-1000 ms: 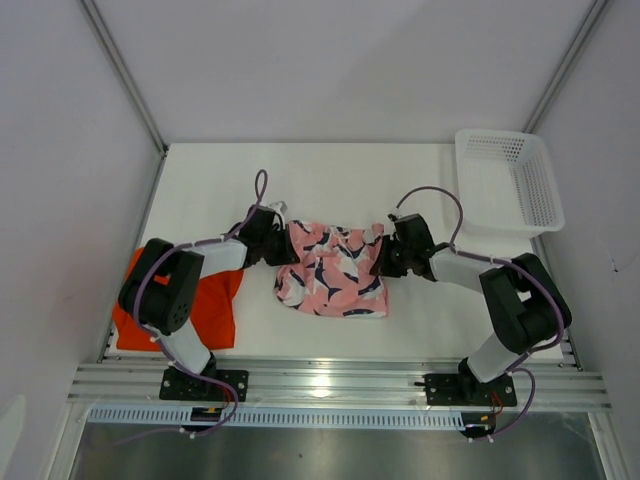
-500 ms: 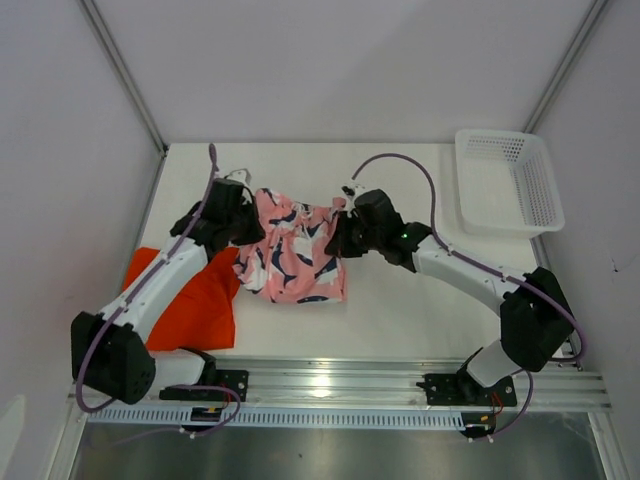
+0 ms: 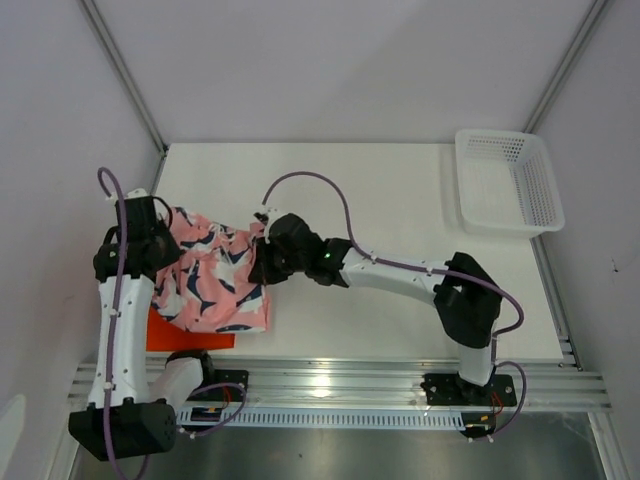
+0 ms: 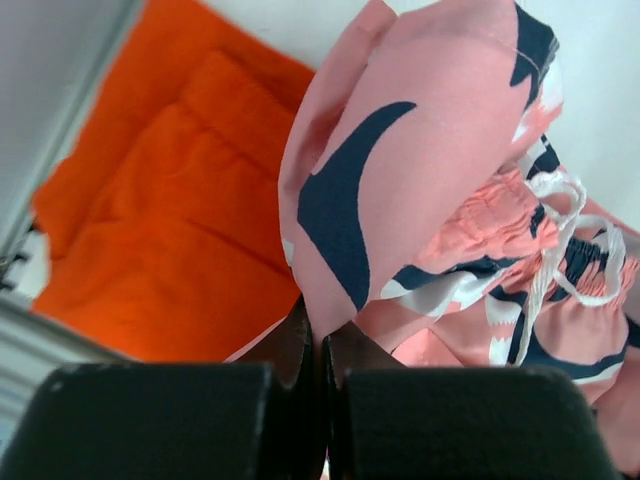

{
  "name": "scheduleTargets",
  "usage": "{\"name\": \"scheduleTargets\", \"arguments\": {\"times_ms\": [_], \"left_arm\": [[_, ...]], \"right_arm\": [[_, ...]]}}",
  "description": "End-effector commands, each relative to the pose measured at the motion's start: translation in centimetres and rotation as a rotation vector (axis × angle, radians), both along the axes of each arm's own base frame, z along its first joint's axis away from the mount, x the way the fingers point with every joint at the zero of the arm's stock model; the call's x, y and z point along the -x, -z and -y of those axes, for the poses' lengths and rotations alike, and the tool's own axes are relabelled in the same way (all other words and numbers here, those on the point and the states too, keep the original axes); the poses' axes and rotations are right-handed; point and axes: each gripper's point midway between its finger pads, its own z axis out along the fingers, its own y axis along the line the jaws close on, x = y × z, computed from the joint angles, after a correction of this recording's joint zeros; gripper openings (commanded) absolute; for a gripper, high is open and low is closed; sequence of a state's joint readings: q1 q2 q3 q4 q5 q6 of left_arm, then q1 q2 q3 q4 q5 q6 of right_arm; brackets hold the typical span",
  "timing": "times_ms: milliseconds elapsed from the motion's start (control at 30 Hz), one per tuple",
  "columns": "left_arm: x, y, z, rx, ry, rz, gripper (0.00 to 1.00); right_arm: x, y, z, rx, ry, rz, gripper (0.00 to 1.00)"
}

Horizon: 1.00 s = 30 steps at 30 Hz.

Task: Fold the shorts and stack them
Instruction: Neatly place the folded shorts to the corner

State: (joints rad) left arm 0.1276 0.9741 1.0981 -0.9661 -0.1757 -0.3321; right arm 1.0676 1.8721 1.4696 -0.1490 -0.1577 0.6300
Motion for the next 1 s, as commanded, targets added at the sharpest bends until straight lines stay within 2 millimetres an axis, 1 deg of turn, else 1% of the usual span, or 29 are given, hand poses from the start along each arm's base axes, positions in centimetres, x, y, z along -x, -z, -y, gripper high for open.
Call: {"name": "scheduleTargets", "arguments": {"times_ms": [0,33,67,133,167,200,233,267,300,367,400,467,533,567,600,633,667,733,833,900,967], "left_arm": [[2.2,-1.9,-3.5,-0.09,-0.096,0.005,0.0],[2.3,-2.3,-4.0,-0.102,-0.119,0.014,0.0],[2.5,-2.5,-4.8,-0.129,-0.155,0.013,0.0],[3.2,-3.3,-7.1,-0.172,-0.266,0.001,0.0],[3.5,-3.1,-8.0,-0.188,-0.309,-0.02,0.0],[3.7,-3.0,-8.9,-0.19,-0.348,-0.017,0.0],[3.9,-2.5,-9.3,-0.187,-0.368,-0.027,0.0],[4.1,-2.3,-9.9,-0.191,-0.391,-0.03,0.0],[4.3,-1.9,-10.5,-0.191,-0.42,-0.04,0.0],[4.3,-1.6,-10.9,-0.192,-0.443,-0.053,0.0],[4.6,-1.4,-11.6,-0.219,-0.476,-0.073,0.0],[4.9,-0.3,-12.5,-0.228,-0.519,-0.099,0.0],[4.7,1.0,-13.3,-0.215,-0.538,-0.112,0.0],[4.8,1.5,-13.5,-0.203,-0.547,-0.116,0.0],[4.6,2.3,-13.6,-0.18,-0.541,-0.115,0.0],[4.4,3.1,-13.7,-0.171,-0.538,-0.124,0.0],[4.0,3.4,-14.0,-0.17,-0.542,-0.117,0.0],[3.2,4.4,-14.1,-0.148,-0.528,-0.123,0.0],[2.3,5.4,-13.6,-0.1,-0.485,-0.119,0.0],[1.7,5.4,-13.8,-0.093,-0.471,-0.108,0.0],[1.6,5.7,-14.0,-0.083,-0.46,-0.123,0.0]], "right_arm": [[-0.1,-2.8,-4.2,-0.134,0.014,0.035,0.0],[0.1,-2.4,-4.9,-0.14,0.014,0.028,0.0],[0.5,-1.5,-6.1,-0.154,0.004,0.023,0.0],[0.5,-2.1,-7.9,-0.198,0.001,0.038,0.0],[0.5,-0.7,-8.7,-0.186,-0.001,0.032,0.0],[1.1,-0.5,-9.4,-0.192,-0.004,0.027,0.0],[1.3,-1.1,-10.1,-0.222,-0.007,0.038,0.0],[1.6,-0.7,-10.6,-0.223,-0.01,0.04,0.0],[2.3,0.3,-11.1,-0.205,-0.019,0.044,0.0],[2.4,0.1,-11.8,-0.212,-0.002,0.072,0.0],[2.8,0.9,-12.2,-0.203,-0.007,0.074,0.0],[2.5,0.8,-12.6,-0.212,0.005,0.084,0.0],[2.4,1.8,-12.9,-0.201,0.008,0.078,0.0],[2.2,1.5,-13.2,-0.203,0.011,0.082,0.0],[2.2,1.7,-13.2,-0.195,0.011,0.083,0.0],[2.0,1.8,-13.1,-0.188,0.028,0.092,0.0],[1.5,2.0,-12.9,-0.177,0.062,0.104,0.0],[1.4,1.4,-12.7,-0.178,0.079,0.124,0.0],[1.0,1.2,-12.6,-0.181,0.103,0.138,0.0],[0.7,1.2,-12.6,-0.175,0.11,0.141,0.0],[0.6,1.5,-12.6,-0.167,0.116,0.14,0.0]]}}
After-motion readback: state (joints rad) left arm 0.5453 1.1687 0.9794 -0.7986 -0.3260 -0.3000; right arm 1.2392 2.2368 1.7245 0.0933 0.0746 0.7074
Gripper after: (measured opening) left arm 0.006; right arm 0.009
